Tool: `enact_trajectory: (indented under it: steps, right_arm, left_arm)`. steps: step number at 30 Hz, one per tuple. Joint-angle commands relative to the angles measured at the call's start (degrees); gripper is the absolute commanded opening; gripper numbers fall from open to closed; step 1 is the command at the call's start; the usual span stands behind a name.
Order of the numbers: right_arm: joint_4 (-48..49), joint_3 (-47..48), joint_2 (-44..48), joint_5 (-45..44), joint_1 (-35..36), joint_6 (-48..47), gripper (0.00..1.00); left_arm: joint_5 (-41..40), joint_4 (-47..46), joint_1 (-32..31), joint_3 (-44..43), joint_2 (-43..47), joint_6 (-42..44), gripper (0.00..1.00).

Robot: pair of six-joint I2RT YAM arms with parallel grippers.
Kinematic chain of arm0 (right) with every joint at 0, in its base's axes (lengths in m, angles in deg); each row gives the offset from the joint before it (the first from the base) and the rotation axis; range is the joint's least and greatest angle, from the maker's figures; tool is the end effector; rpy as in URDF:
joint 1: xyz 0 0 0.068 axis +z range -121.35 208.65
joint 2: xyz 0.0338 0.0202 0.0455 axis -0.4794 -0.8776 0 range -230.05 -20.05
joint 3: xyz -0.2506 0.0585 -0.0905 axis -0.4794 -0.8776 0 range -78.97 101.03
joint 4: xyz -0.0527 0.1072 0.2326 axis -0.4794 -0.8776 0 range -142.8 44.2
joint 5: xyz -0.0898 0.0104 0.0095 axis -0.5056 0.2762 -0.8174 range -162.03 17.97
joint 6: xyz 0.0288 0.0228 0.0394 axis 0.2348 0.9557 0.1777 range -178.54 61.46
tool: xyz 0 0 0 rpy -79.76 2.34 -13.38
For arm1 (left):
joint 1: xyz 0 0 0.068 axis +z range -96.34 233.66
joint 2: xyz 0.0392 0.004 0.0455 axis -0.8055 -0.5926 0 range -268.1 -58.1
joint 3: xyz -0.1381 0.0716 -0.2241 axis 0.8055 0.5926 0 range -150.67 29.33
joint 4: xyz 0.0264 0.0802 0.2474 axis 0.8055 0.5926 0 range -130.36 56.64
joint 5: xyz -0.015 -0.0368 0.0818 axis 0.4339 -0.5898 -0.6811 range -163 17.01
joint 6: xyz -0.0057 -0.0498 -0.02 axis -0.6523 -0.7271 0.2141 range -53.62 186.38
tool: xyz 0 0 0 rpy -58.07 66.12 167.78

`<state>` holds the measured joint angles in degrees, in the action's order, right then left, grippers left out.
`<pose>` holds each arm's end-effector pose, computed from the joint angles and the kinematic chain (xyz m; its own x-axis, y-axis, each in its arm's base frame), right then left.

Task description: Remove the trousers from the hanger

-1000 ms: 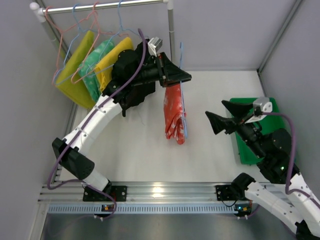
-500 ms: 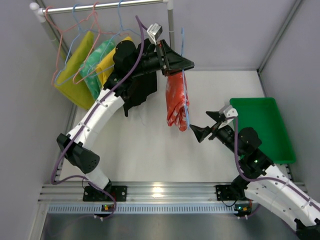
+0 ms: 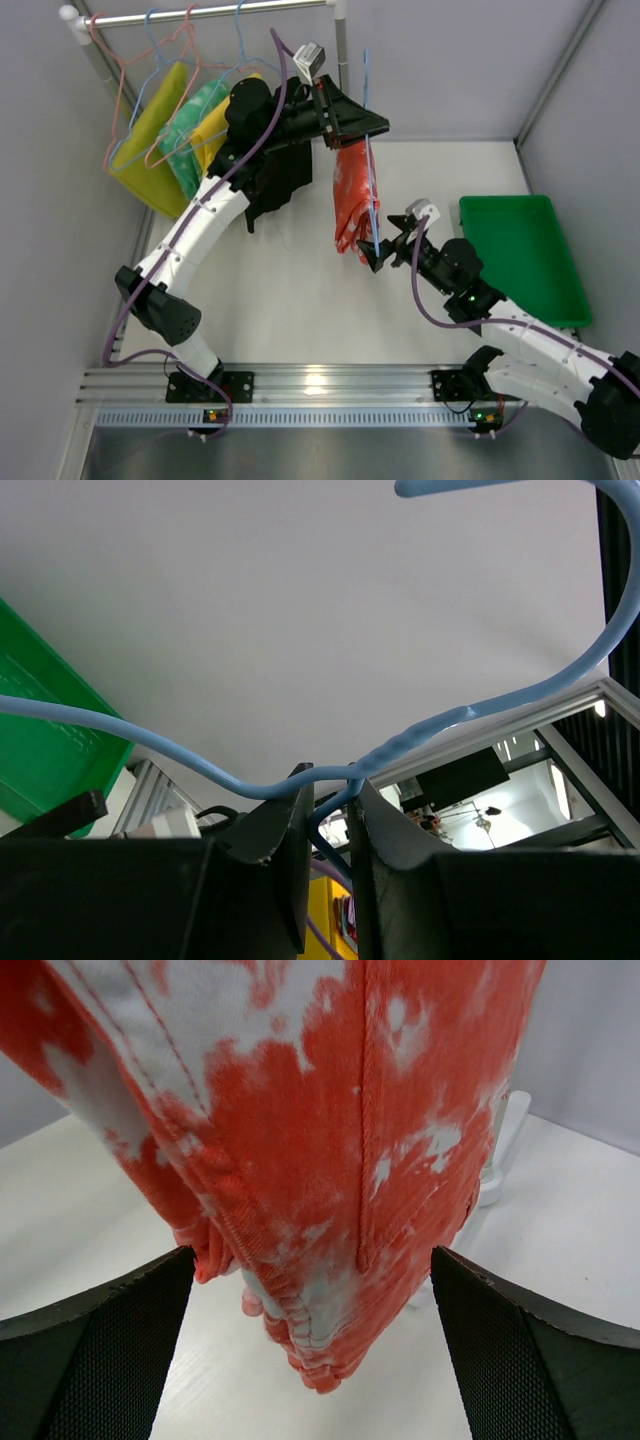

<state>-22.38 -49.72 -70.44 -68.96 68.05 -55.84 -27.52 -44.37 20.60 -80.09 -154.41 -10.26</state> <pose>0.1620 0.1356 0.2888 -0.0010 0.0600 -0.9982 -0.6760 0.7355 0.0449 0.2951 -0.2224 0.5190 -0.8708 -0.2472 -0.4250 0.4603 -0.1064 -0.8814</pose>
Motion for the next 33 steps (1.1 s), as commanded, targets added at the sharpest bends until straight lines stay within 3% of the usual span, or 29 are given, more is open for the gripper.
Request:
enact_trajectory:
  steps: [1,4,15,28,33]
  right_arm:
    - [9.71,2.56,-2.86,-2.7,1.56,0.38,0.99]
    - [10.07,3.26,-5.33,-8.06,1.47,0.38,0.99]
    - [15.59,5.11,-11.13,-11.07,1.38,2.75,0.99]
    - [16.57,3.0,-9.46,0.61,2.44,0.74,1.0]
    - [16.05,4.84,-10.43,-5.15,3.58,0.29,1.0]
  left_arm:
    - [-0.21,-12.42,0.19,-4.74,1.74,-0.7,0.0]
    - [0.05,-13.04,0.1,-4.74,1.83,-1.4,0.0]
    - [0.32,-14.01,0.19,-4.92,1.83,-3.51,0.0]
    - [0.41,-14.71,0.1,-4.83,1.57,-3.25,0.0]
    - [0.32,-14.71,0.19,-4.66,1.57,-3.43,0.0]
